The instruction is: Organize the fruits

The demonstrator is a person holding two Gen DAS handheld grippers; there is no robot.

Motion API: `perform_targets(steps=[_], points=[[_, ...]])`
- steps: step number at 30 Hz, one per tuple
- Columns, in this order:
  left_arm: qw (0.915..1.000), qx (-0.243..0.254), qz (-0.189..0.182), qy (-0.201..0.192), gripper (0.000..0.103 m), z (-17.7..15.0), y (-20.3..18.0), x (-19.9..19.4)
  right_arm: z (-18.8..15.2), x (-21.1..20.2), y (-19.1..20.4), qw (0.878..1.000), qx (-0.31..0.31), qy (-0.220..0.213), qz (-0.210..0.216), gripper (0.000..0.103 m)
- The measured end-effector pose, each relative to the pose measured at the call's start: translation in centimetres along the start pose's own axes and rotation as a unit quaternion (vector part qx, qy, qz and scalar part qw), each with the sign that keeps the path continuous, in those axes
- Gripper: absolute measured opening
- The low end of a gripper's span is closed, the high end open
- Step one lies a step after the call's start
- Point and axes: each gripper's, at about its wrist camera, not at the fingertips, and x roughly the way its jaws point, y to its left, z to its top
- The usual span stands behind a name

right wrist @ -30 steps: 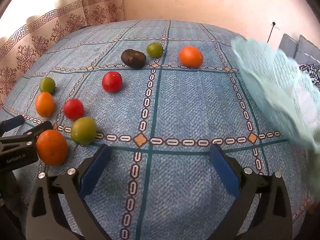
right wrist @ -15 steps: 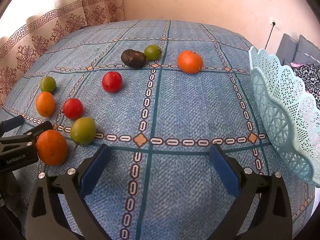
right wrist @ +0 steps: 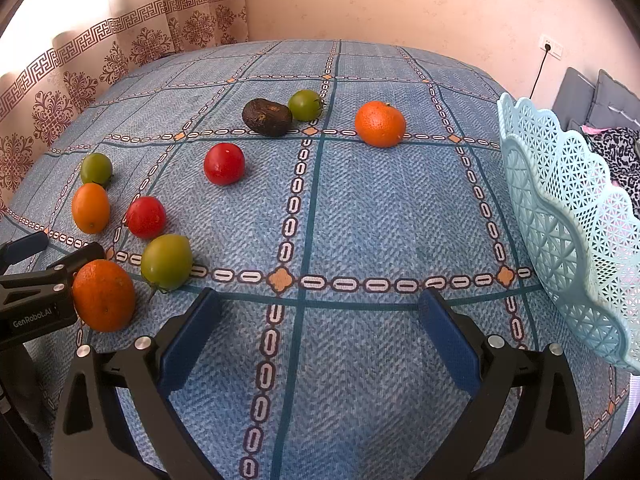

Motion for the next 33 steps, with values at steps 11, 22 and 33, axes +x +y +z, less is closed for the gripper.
perform_targets(steps=[11, 22, 33], points=[[1.0, 0.0, 0.001, 0.0, 0.098, -0.04, 0.05, 0.01, 0.03, 0.02, -0.02, 1.0, 0.0, 0.0, 0.001, 0.101], [1.0, 0.0, 0.002, 0.0, 0.098, -0.09, 0.12, -0.24, 0.4, 0.06, -0.28, 1.0, -0.005, 0.003, 0.006, 0.101], [1.0, -0.001, 0.009, 0.001, 0.098, -0.13, 0.28, 0.07, 0.26, 0.19, 0.08, 1.0, -0.007, 0.003, 0.009, 0.101]])
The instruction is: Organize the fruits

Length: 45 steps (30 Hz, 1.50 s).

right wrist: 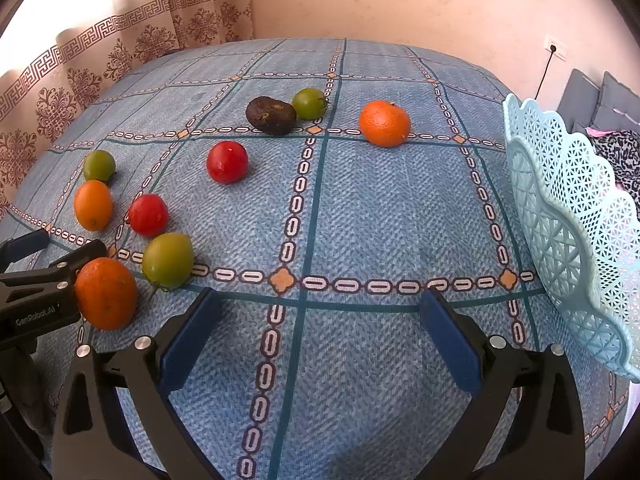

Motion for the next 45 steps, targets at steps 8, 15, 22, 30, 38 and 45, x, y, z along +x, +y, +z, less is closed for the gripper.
perform_targets(steps=[8, 15, 22, 30, 38, 45], points=[[0.9999, 0.006, 0.002, -0.014, 0.098, -0.2, -0.2, -0.6, -0.3, -1.5, -0.7, 0.999, 0.012, -0.03, 0.022, 0.101], [0.9977, 0.028, 0.017, -0.059, 0.098, -0.9, 0.1, -3.4, -0.5, -4.4, -0.9, 0.995, 0.01, -0.094, 0.041, 0.101], [0.9964, 0.007, 0.031, -0.079, 0.098, -0.9, 1.7, -5.6, -0.8, -5.7, -0.4, 0.991, 0.006, -0.121, 0.052, 0.101], [0.9922, -0.005, 0.051, -0.113, 0.098, -1.2, 3.2, -8.2, -1.0, -7.3, 0.5, 0.986, -0.013, -0.156, 0.05, 0.101], [0.9901, -0.011, 0.052, -0.13, 0.098, -2.3, 4.2, -9.6, -1.5, -8.7, 1.3, 0.977, -0.026, -0.196, 0.08, 0.101], [0.9888, -0.028, 0.033, -0.143, 0.098, -3.7, 6.6, -10.6, -1.9, -8.7, 1.9, 0.978, -0.031, -0.186, 0.087, 0.101]])
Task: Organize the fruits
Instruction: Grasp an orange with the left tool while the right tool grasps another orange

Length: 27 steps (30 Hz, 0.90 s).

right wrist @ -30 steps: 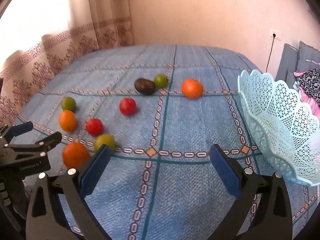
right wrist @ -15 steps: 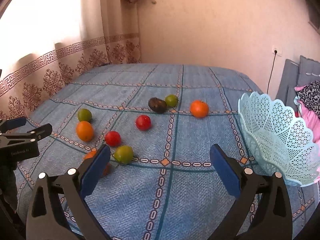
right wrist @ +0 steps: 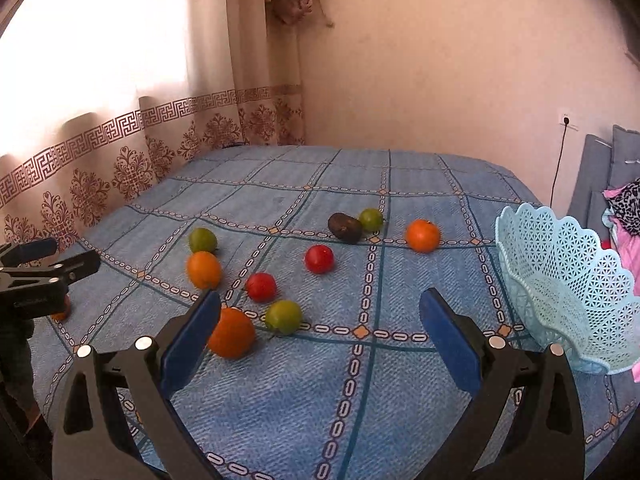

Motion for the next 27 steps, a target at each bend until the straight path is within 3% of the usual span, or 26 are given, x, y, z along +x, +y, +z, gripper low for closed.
perform_targets(steps=[7, 13, 20, 27], points=[[0.9992, -0.023, 0.029, 0.017, 0.098, -2.2, 3.6, -0.4, -0.5, 0.7, 0.5, 1.0, -0.001, 0.021, 0.009, 0.101], [0.9976, -0.046, 0.027, 0.043, 0.097, -4.1, 6.3, 0.2, -0.9, 0.8, 1.3, 1.0, -0.01, 0.025, 0.012, 0.101], [0.9935, -0.083, 0.01, 0.077, 0.083, -5.5, 8.5, 1.6, -1.0, 1.1, 1.5, 0.999, -0.012, 0.032, 0.017, 0.101], [0.9929, -0.088, 0.007, 0.08, 0.07, -5.8, 8.9, 2.2, -1.0, 1.3, 1.7, 0.999, -0.015, 0.037, 0.025, 0.1]])
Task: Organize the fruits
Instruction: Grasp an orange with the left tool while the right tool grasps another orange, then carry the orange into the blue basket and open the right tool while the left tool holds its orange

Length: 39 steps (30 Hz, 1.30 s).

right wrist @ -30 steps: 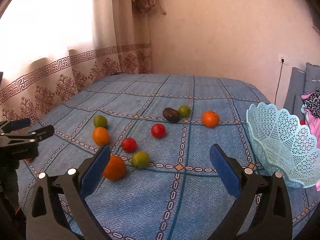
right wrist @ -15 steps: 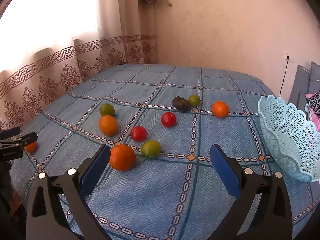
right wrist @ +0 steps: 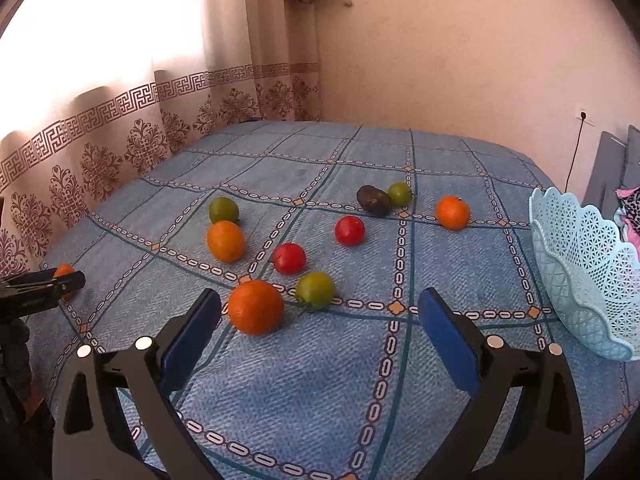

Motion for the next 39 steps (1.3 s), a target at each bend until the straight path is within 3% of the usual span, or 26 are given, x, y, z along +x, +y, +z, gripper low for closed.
perform_targets(steps=[5, 8, 19, 28, 39], points=[[1.0, 0.002, -0.003, -0.001, 0.044, -0.1, 0.0, 0.1, -0.1, -0.1, 0.2, 1.0, 0.0, 0.002, 0.009, 0.095], [1.0, 0.005, -0.007, -0.005, 0.037, 0.0, 0.0, -0.2, -0.2, 0.1, 0.6, 1.0, -0.002, 0.011, 0.018, 0.087], [0.9992, 0.022, -0.024, -0.022, 0.037, -0.2, -1.3, -1.6, -0.3, 2.1, 1.3, 0.993, 0.03, 0.075, 0.087, 0.052], [0.9989, 0.027, -0.031, -0.025, 0.037, -0.2, -1.7, -1.9, 0.2, 4.0, 1.8, 0.989, 0.038, 0.108, 0.092, 0.051], [0.9987, 0.033, -0.033, -0.022, 0.037, -0.2, -1.7, -1.7, 0.5, 5.7, 2.2, 0.987, 0.034, 0.13, 0.085, 0.039]])
